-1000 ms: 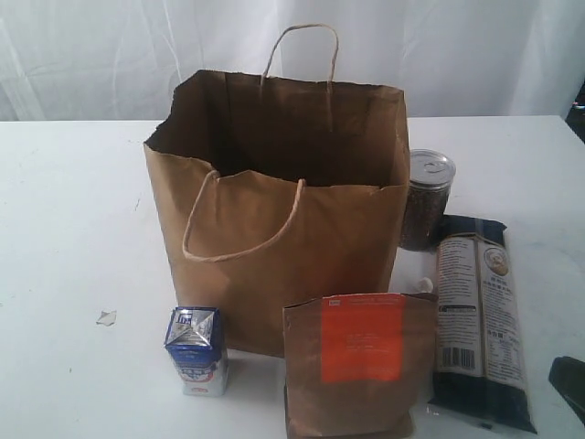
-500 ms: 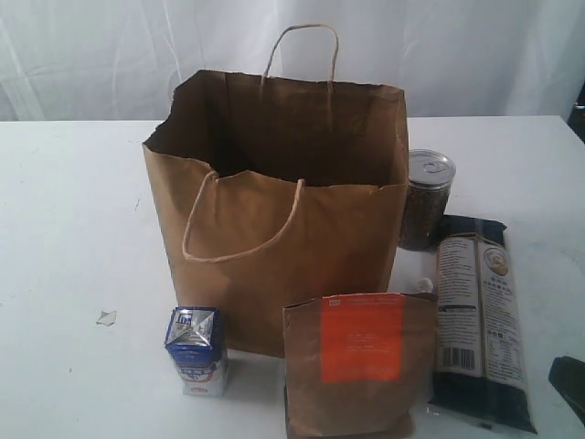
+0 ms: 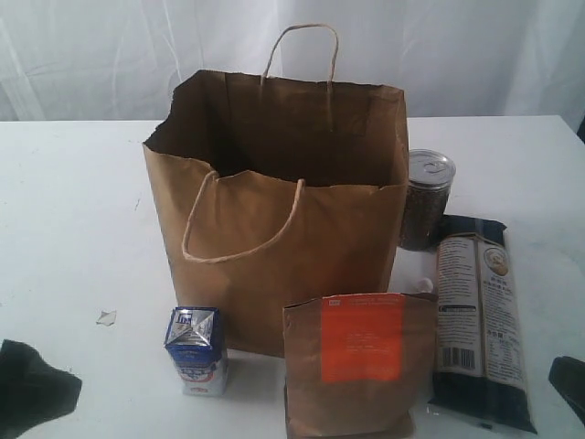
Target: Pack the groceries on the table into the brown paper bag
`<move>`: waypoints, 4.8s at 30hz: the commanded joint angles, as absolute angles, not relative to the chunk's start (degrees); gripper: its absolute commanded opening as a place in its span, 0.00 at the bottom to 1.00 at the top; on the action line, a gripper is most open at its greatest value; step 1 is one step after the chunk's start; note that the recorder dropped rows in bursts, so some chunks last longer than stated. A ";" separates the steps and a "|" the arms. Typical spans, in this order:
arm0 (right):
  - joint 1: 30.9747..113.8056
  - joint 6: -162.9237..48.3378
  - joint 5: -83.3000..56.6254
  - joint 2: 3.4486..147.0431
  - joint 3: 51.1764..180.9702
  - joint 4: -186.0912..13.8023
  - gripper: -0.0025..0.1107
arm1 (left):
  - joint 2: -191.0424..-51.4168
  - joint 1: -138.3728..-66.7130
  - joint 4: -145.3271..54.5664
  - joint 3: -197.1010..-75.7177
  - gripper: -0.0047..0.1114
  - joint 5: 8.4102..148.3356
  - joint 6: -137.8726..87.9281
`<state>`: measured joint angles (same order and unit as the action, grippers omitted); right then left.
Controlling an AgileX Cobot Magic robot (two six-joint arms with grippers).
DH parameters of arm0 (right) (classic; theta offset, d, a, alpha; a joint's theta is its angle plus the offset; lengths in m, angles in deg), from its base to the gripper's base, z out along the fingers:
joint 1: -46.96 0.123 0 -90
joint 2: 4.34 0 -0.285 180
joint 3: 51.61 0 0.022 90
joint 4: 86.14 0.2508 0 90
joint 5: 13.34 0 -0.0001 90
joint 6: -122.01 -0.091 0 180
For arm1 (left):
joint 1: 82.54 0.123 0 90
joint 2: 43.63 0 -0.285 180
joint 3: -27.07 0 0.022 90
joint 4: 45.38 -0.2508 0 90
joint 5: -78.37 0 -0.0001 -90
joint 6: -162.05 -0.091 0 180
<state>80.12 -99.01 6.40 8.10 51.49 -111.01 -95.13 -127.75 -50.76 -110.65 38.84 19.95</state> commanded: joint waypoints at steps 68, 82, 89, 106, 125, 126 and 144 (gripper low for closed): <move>79.89 -98.76 6.29 7.93 51.18 -111.65 0.02 | -54.01 -127.19 -62.89 -75.72 0.04 83.40 8.27; 79.89 -98.76 6.29 7.93 51.18 -111.65 0.02 | -51.42 -127.19 -62.03 -75.72 0.04 72.69 13.76; 79.89 -98.76 6.29 7.93 51.18 -111.65 0.02 | -51.42 -127.19 -62.13 -75.72 0.04 72.46 13.58; 79.89 -98.76 6.29 7.93 51.18 -111.65 0.02 | -51.42 -127.19 -36.91 -75.72 0.04 72.08 -15.46; 79.89 -98.76 6.29 7.93 51.18 -111.65 0.02 | -51.42 -127.19 -37.15 -75.72 0.04 66.67 -15.46; 79.89 -98.76 6.29 7.93 51.18 -111.65 0.02 | -51.42 -127.19 -37.15 -75.72 0.04 66.67 -15.46; 79.89 -99.30 -10.33 7.93 51.18 -111.65 0.02 | -51.42 -127.19 -37.15 -75.72 0.04 66.67 -15.46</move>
